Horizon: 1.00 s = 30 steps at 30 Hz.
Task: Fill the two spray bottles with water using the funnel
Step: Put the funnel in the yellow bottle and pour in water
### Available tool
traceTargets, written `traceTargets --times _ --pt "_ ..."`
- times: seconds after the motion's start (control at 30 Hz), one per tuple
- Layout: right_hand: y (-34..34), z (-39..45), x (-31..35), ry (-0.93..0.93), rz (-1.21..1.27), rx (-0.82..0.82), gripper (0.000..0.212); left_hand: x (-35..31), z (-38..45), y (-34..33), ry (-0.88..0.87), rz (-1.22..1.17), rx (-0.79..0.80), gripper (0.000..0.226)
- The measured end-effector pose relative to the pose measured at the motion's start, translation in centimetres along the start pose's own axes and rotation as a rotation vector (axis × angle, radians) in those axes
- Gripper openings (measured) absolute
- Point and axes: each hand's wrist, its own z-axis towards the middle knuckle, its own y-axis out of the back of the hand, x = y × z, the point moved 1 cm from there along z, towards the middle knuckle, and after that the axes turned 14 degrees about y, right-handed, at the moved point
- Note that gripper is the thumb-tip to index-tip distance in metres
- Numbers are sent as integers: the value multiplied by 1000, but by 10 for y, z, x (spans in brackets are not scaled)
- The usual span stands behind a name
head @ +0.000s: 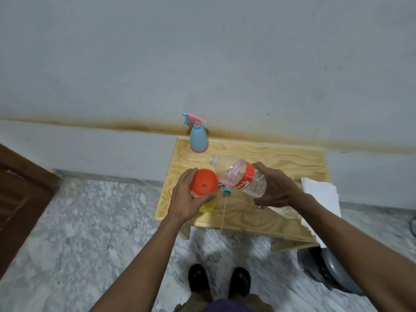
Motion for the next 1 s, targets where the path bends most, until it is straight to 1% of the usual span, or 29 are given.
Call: traceTargets --times 0.1,0.27,0.37,0.43,0.53,0.67,0.83,1.0 --pt "-5 -11 2 -86 97 -237 89 3 2 1 -16 -6 4 98" --pt "-19 -25 -7 -338 147 -603 93 6 7 1 -60 8 -5 96" --pt "-23 -26 -13 -477 173 -764 92 5 7 0 -74 8 -6 95" --pt "-27 -23 -21 -557 190 -835 90 4 7 0 -83 8 -6 95" --pt "-36 -18 -33 -651 226 -898 89 5 7 2 -83 6 7 96" --pt "-41 -15 -46 -727 263 -936 87 4 7 3 -88 16 13 96" --pt "-43 -20 -54 -771 287 -963 85 3 8 5 -79 36 31 97" --pt "-46 -22 -53 -779 306 -946 92 2 8 6 -79 41 40 97"
